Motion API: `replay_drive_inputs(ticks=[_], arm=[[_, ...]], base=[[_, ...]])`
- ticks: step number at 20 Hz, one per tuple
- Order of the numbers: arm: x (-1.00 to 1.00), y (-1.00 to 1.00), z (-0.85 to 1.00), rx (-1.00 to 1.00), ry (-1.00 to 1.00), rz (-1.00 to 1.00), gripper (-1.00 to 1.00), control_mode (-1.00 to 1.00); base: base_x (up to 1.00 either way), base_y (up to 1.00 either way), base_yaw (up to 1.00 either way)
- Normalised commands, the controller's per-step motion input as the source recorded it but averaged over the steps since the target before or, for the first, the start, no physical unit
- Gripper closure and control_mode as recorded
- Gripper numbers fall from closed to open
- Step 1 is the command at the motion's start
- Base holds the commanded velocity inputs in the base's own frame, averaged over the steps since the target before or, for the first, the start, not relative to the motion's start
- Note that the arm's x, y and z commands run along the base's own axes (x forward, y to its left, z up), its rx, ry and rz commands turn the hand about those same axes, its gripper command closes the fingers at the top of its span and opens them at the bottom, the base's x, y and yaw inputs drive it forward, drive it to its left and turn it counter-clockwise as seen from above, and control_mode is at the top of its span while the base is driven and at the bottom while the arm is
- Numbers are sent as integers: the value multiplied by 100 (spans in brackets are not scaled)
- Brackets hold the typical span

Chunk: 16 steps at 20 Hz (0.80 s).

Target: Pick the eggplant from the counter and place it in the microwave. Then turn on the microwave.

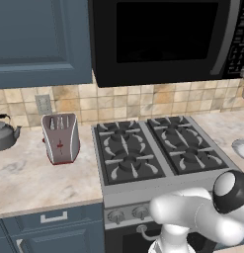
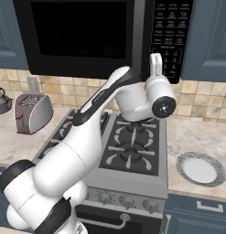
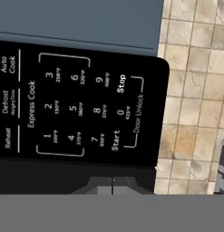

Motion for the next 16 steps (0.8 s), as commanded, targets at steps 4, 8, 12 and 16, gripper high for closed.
replay_drive_inputs(ticks=[4,8,12,16], arm=[[13,-2,-3,0,0,0,100,-100],[14,-1,-6,0,0,0,100,-100],[13,-1,-6,0,0,0,100,-100],[12,-4,-5,0,0,0,100,-100]], base=[[0,0,0],[0,0,0],[0,0,0],[0,0,0]])
